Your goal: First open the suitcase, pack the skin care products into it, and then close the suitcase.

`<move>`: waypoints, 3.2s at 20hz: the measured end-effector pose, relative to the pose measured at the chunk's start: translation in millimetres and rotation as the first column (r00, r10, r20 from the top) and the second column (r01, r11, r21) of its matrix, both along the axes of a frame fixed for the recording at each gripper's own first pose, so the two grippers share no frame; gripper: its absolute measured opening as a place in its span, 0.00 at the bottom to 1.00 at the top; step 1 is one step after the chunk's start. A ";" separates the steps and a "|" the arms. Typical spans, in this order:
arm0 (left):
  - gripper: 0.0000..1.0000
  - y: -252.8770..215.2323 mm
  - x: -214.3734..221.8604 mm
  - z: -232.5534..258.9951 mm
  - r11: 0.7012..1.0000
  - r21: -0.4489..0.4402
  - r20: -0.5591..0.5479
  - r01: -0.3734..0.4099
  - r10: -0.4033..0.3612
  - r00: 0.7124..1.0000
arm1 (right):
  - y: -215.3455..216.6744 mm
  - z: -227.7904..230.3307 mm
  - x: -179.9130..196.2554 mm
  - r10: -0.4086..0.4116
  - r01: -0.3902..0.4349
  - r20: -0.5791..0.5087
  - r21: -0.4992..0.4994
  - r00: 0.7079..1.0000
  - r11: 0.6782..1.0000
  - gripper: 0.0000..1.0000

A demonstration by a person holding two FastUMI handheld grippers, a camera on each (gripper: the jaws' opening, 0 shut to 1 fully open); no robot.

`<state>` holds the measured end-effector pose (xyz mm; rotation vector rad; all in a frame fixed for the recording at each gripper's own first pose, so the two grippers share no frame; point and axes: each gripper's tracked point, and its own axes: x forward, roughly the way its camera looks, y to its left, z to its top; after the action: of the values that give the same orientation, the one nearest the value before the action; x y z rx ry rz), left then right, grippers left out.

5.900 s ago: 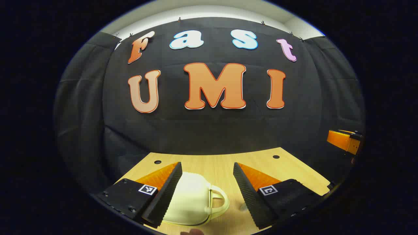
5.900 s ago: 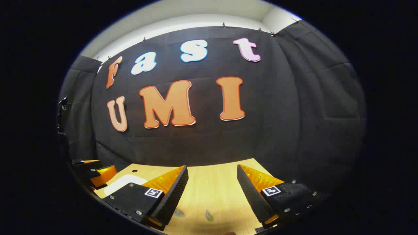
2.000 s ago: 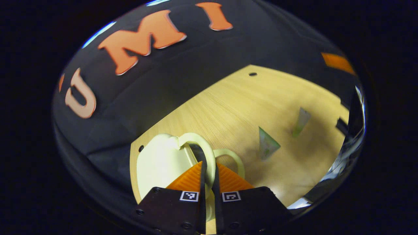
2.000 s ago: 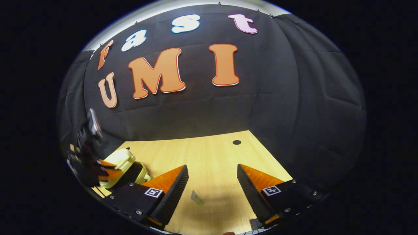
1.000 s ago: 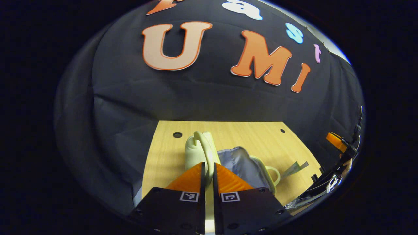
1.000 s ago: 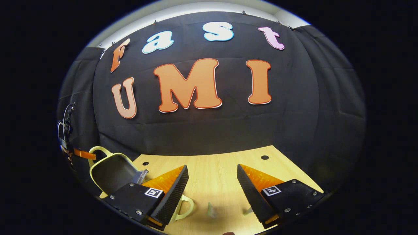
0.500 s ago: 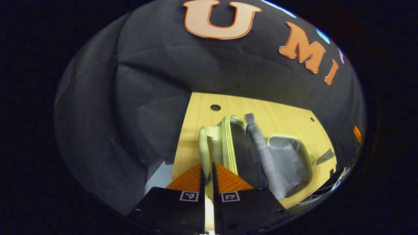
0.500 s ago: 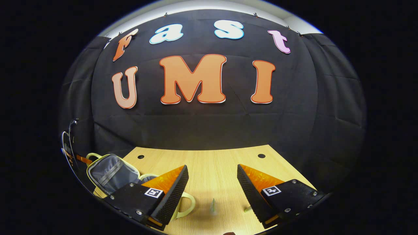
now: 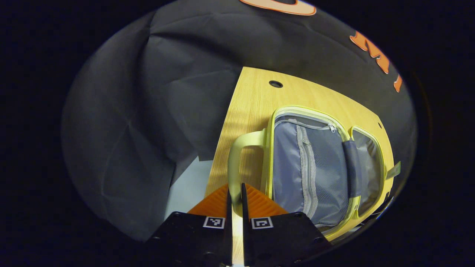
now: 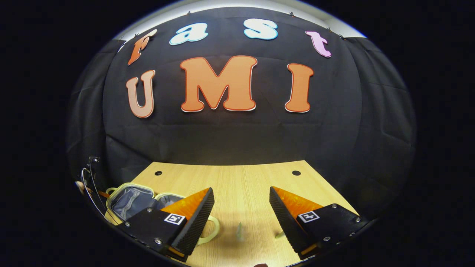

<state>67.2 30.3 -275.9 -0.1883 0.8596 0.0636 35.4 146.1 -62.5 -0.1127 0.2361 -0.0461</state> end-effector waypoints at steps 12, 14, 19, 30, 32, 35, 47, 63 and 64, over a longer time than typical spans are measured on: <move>0.98 -42.1 -10.3 110.3 0.991 0.134 0.208 -0.018 -0.010 0.978 | -33.3 3.8 -3.2 -0.002 0.002 0.013 0.013 1.000 1.000 0.95; 0.97 -69.0 -16.5 157.8 0.984 0.179 0.294 -0.016 -0.038 0.955 | -41.7 4.2 -3.7 0.004 -0.005 0.019 0.017 1.000 1.000 0.95; 0.98 -184.4 -30.3 243.8 0.974 0.226 0.482 0.000 -0.112 0.869 | -67.6 3.4 -4.6 0.048 -0.048 0.031 -0.006 0.998 0.999 0.95; 0.98 -491.6 -44.9 232.2 0.975 0.098 0.589 0.200 -0.219 0.778 | -149.9 -13.4 -6.1 0.099 -0.099 0.009 0.017 0.995 0.995 0.95; 0.98 -534.0 -42.0 223.6 0.973 0.076 0.610 0.219 -0.219 0.762 | -167.7 -18.1 -8.2 0.092 -0.092 0.007 0.037 0.996 0.995 0.95; 0.98 -589.1 -37.0 198.2 0.962 0.063 0.610 0.267 -0.249 0.753 | -194.3 -30.9 -10.8 0.073 -0.072 -0.019 0.061 0.997 0.996 0.95; 0.98 -660.4 -10.1 37.5 0.945 0.151 0.440 0.291 -0.328 0.836 | -252.9 -73.9 -11.4 0.046 -0.044 -0.111 0.016 0.993 0.999 0.95; 0.28 -653.0 3.8 40.8 0.944 0.167 0.417 0.286 -0.330 0.847 | -224.5 -81.2 -19.0 0.064 -0.059 -0.128 0.042 0.990 0.997 0.95; 0.28 -653.4 -2.2 49.6 0.939 0.151 0.417 0.308 -0.343 0.842 | -218.9 -79.0 -20.3 0.070 -0.064 -0.120 0.053 0.990 0.997 0.95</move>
<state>65.0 -623.1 -226.3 0.0231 0.4251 -0.2588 15.1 -72.8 -141.5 -0.0748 0.3552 0.0339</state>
